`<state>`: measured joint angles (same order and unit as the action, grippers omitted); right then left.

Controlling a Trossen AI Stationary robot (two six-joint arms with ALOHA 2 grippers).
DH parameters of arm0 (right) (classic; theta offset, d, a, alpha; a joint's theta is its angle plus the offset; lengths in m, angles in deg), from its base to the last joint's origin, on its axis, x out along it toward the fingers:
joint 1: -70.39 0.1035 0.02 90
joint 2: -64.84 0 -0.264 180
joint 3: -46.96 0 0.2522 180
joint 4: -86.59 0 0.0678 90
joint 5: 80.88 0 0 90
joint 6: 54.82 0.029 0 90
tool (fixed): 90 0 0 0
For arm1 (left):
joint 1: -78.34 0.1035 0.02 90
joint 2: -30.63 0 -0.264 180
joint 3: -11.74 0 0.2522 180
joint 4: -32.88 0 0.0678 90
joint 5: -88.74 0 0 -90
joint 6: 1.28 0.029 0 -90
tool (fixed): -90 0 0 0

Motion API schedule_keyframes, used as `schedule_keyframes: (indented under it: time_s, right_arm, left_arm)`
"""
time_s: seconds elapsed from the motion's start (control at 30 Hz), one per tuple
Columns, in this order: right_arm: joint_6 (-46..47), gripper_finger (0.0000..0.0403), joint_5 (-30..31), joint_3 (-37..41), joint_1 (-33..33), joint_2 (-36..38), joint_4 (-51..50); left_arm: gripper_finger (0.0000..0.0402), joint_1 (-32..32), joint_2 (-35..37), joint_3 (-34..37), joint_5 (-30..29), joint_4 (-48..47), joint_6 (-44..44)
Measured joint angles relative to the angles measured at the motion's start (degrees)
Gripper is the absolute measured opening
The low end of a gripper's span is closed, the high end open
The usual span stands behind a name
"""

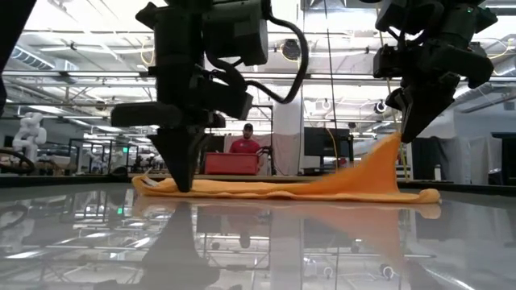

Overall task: Roll towel
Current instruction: Fold the orange towel

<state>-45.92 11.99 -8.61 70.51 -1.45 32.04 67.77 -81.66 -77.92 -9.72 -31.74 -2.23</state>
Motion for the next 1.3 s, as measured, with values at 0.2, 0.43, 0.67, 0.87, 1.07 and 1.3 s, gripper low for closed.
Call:
schedule_keyframes:
  time_s: [0.2, 0.43, 0.67, 0.87, 1.07, 1.3]
  right_arm:
    - [-0.24, 0.0, 0.01, 0.0, -0.01, 0.0, -1.51]
    - [-0.89, 0.0, -2.2, 0.0, 1.52, 0.0, 0.14]
    - [0.07, 0.0, -4.84, 0.0, 7.67, -0.01, 3.11]
    - [2.4, 0.0, -4.42, 0.0, 13.76, -2.2, 5.57]
    - [2.45, 0.0, -4.2, 0.0, 17.63, -10.4, 8.82]
    - [3.6, 0.0, -3.2, 0.0, 20.28, -18.35, 10.18]
  left_arm:
    - [0.0003, 0.0, 0.4, -1.39, -1.8, -3.87, 0.47]
    - [0.0001, 0.07, 1.65, -3.37, -4.76, -7.16, 2.16]
    - [0.0001, -0.21, 1.6, -3.58, -5.2, -11.95, 3.87]
    - [0.0001, -0.78, 1.6, -3.58, -5.35, -12.45, 4.33]
    - [0.0, -1.47, 1.57, -3.58, -4.53, -12.4, 4.34]
    - [0.0, -1.97, 1.57, -3.58, -3.25, -12.1, 4.34]
